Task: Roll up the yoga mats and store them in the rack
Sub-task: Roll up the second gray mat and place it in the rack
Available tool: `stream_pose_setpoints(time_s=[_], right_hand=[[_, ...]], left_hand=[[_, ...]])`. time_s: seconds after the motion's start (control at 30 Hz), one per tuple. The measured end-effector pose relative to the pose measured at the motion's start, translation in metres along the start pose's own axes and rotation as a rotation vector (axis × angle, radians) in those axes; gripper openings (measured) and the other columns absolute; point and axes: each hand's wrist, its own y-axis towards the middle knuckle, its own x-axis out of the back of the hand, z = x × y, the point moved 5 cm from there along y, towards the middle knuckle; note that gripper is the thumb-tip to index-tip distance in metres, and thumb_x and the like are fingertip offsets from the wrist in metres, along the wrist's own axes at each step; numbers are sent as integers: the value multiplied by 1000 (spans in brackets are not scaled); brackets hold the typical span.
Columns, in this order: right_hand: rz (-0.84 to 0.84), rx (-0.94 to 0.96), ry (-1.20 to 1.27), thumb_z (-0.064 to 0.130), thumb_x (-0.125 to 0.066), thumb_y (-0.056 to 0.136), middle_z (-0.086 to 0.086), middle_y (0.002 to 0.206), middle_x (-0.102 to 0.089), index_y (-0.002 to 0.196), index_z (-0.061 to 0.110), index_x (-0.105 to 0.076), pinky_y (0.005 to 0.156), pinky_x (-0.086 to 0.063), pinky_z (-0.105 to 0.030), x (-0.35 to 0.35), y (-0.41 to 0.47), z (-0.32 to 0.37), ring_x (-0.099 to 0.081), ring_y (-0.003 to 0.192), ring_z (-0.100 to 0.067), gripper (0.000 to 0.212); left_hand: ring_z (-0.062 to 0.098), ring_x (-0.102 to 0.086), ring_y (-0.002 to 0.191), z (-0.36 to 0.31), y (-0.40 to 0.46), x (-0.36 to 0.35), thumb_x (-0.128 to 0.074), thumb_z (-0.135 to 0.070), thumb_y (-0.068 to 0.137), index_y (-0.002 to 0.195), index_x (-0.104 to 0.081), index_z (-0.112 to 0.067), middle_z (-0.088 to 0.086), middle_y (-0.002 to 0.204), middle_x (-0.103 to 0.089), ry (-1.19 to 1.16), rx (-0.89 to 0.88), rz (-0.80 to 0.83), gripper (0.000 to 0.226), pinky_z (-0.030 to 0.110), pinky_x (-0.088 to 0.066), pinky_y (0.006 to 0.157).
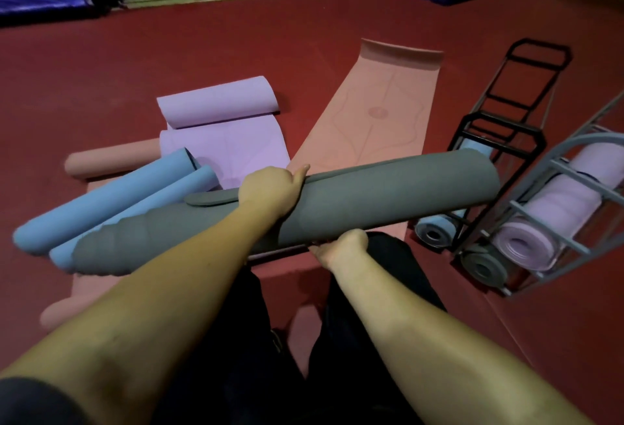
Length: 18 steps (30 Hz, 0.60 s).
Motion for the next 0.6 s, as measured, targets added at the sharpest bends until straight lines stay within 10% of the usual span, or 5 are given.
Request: stream_pose_setpoints(time_s=[0.3, 0.43, 0.6], right_hand=[[155, 327, -133, 35, -36, 93, 7, 81, -69, 84, 26, -62, 80, -46, -29, -110, -45, 67, -58, 76, -18, 29], [208, 417, -295, 35, -41, 96, 11, 44, -54, 67, 23, -49, 52, -39, -24, -123, -54, 69, -51, 48, -9, 33], [227, 402, -401, 63, -49, 85, 1, 91, -76, 85, 25, -74, 104, -46, -43, -100, -19, 26, -64, 101, -26, 46]], left_hand=[[26, -57, 116, 23, 35, 69, -39, -19, 99, 120, -66, -19, 5, 126, -66, -798, 234, -154, 34, 26, -40, 92], [14, -65, 87, 28, 34, 65, -52, -29, 85, 96, -76, -25, -7, 92, -74, -1454, 373, 12, 26, 30, -51, 78], [12, -69, 100, 37, 4, 19, -38, -72, 93, 117, -69, -26, -2, 111, -74, -1761, 493, 48, 60, 32, -52, 85]])
